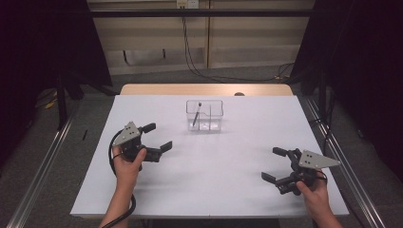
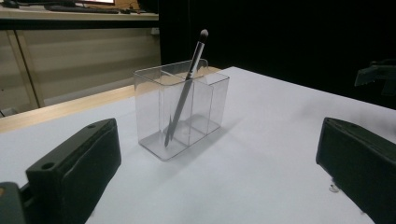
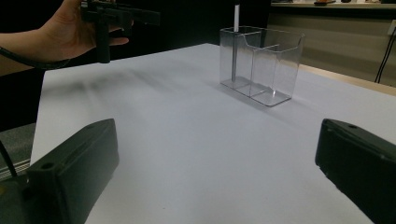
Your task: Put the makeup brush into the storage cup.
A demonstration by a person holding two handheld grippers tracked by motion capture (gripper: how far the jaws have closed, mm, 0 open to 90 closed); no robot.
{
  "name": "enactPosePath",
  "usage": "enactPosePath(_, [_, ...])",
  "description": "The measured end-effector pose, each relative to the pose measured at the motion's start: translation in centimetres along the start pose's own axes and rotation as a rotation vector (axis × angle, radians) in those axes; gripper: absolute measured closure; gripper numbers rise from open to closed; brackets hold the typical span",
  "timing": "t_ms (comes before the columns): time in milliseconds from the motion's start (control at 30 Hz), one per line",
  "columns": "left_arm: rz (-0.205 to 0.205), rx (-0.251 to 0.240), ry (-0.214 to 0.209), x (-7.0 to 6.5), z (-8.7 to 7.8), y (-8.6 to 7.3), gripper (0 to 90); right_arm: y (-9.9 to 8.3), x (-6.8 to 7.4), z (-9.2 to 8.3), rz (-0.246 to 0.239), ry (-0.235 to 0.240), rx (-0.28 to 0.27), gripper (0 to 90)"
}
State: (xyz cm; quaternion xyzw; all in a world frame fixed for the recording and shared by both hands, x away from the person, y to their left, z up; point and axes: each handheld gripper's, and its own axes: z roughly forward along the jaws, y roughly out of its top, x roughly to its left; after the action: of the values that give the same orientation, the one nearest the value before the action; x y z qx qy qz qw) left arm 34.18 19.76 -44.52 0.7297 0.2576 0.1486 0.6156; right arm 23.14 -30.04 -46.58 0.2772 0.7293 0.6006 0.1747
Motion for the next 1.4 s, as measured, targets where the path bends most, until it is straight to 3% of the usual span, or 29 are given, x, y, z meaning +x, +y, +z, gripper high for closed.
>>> enactPosePath(1400, [0.028,0.014,0.024,-0.9,-2.7,-0.4,0.0,0.1,-0.1,-0.2,0.005,-0.006,-0.007,0.0])
